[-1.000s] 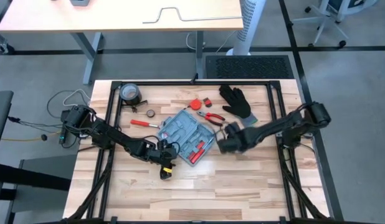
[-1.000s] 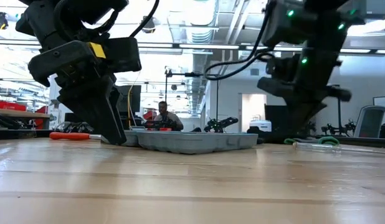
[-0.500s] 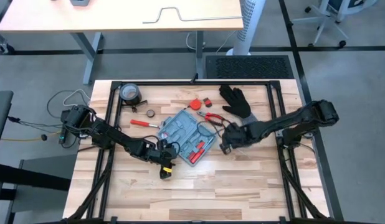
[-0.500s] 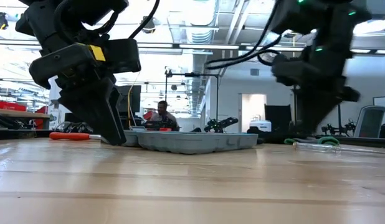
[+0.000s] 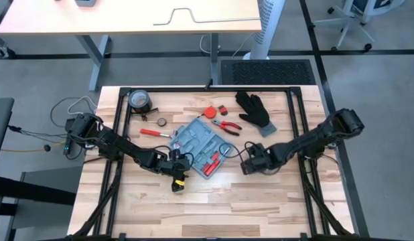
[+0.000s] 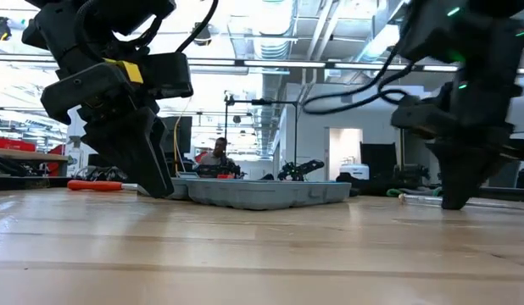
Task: Prefit tool cases
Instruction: Remove the transparent screwdriver from the gray toolbox
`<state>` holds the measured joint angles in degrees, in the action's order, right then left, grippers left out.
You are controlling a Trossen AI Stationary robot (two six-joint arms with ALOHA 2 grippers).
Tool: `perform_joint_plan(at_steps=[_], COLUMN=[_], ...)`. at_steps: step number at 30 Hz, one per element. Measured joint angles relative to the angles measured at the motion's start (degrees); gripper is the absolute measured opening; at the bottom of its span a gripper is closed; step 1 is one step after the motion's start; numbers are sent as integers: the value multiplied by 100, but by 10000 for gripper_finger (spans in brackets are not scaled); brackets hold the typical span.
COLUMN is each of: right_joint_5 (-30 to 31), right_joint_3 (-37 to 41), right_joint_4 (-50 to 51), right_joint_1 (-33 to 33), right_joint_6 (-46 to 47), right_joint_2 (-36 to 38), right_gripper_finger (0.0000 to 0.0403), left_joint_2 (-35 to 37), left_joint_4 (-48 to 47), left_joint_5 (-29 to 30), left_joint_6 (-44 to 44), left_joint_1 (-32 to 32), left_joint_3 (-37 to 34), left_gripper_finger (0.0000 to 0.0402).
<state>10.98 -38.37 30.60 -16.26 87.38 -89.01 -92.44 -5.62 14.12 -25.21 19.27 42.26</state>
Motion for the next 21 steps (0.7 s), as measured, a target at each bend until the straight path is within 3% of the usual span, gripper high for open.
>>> perform_joint_plan(at_steps=[11, 21], right_joint_5=[336, 741], right_joint_3=[67, -317], right_joint_4=[-51, -1100], right_joint_1=[1990, 2261], right_joint_6=[-1863, -2541], right_joint_2=[41, 43], right_gripper_finger=[0, 0], left_joint_2=[0, 0], left_joint_4=[-7, -7], left_joint_5=[4, 130], left_joint_6=[-55, -92], left_joint_1=[-7, -7], left_joint_3=[0, 0], left_gripper_finger=[168, 168])
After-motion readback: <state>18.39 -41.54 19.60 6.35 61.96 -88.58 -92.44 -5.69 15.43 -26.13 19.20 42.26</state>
